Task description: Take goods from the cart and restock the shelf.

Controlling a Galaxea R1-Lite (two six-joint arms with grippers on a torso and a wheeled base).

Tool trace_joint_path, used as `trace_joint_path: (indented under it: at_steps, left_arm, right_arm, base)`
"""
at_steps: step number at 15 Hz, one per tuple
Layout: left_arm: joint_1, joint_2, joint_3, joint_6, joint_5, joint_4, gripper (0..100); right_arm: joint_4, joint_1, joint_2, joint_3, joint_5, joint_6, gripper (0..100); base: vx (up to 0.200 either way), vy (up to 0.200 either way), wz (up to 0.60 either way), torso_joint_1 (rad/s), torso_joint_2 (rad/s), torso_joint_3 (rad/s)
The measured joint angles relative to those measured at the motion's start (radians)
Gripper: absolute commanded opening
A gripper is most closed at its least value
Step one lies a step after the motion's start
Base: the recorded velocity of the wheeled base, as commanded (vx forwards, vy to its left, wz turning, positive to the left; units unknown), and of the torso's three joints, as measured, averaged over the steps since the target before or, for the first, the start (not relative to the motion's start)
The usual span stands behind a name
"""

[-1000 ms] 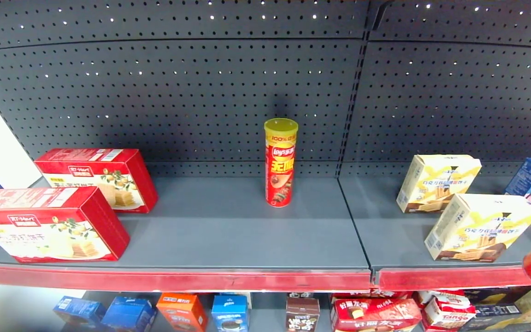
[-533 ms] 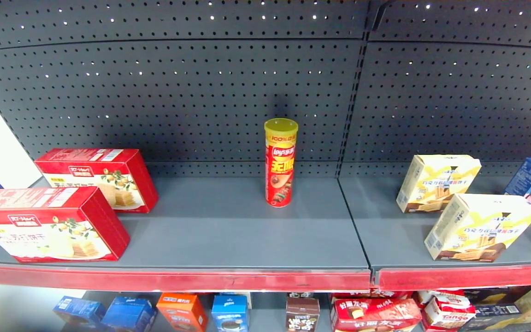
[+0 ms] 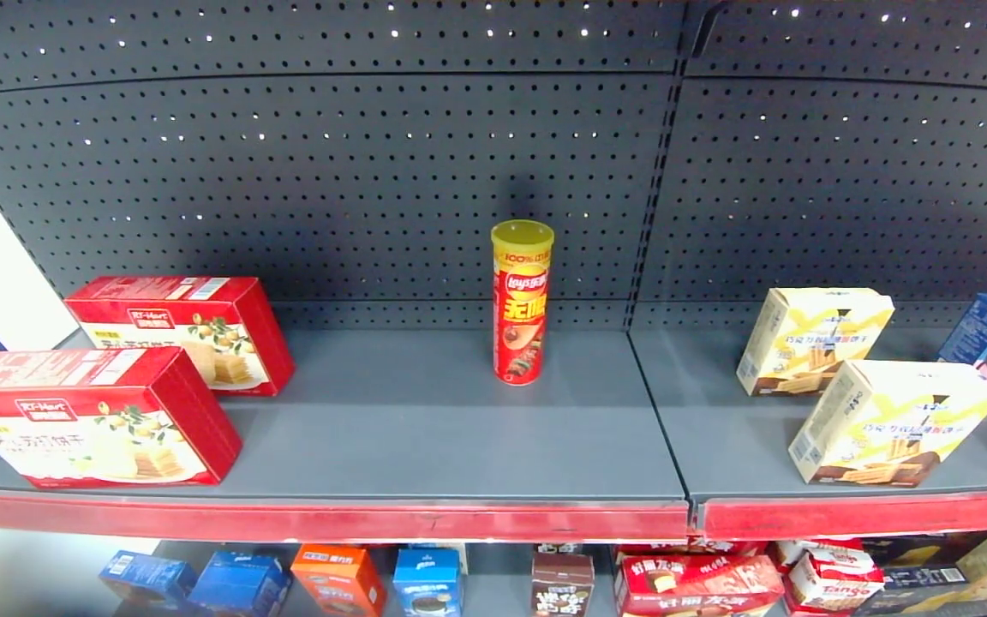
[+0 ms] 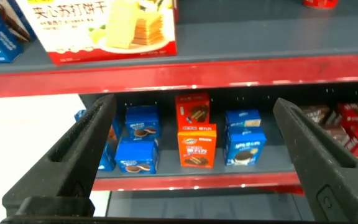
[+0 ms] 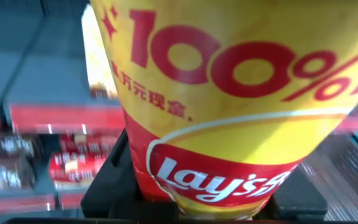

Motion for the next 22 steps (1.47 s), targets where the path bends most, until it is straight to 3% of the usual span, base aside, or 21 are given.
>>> trace_joint_path:
  at_steps: [3,8,11,12,15,19,22]
  left_arm:
    - [-0.007,0.063,-0.061,-0.001,-0.023,0.000,100]
    - [-0.071,0.440,-0.404,-0.031,-0.106,-0.065,100]
    - [-0.140,0.703,-0.554,-0.029,-0.100,-0.139,100]
    - [-0.161,0.782,-0.604,-0.021,-0.086,-0.149,100]
    - [-0.201,0.953,-0.673,0.081,-0.070,-0.169,100]
    - [-0.229,1.109,-0.697,0.088,-0.150,-0.259,100]
    - [-0.240,1.274,-0.790,0.086,-0.171,-0.329,100]
  right_arm:
    - [0.210,-0.091,-0.102,-0.126,0.000,0.000,0]
    - [0.389,-0.192,-0.175,-0.304,0.000,0.003,0]
    - [0.495,-0.217,-0.194,-0.387,0.000,0.053,0]
    - [0.530,-0.220,-0.199,-0.407,0.000,0.082,0]
    - [0.572,-0.222,-0.204,-0.416,0.001,0.132,0]
    - [0.569,-0.239,-0.214,-0.403,-0.005,0.137,0]
    - [0.567,-0.242,-0.220,-0.384,-0.046,0.138,0]
  base:
    - [0.000,0.000,0.00,0.000,0.00,0.000]
    - [0.000,0.000,0.00,0.000,0.00,0.000]
    - [0.000,0.000,0.00,0.000,0.00,0.000]
    - [0.000,0.000,0.00,0.000,0.00,0.000]
    - [0.000,0.000,0.00,0.000,0.00,0.000]
    - [0.000,0.000,0.00,0.000,0.00,0.000]
    - [0.000,0.000,0.00,0.000,0.00,0.000]
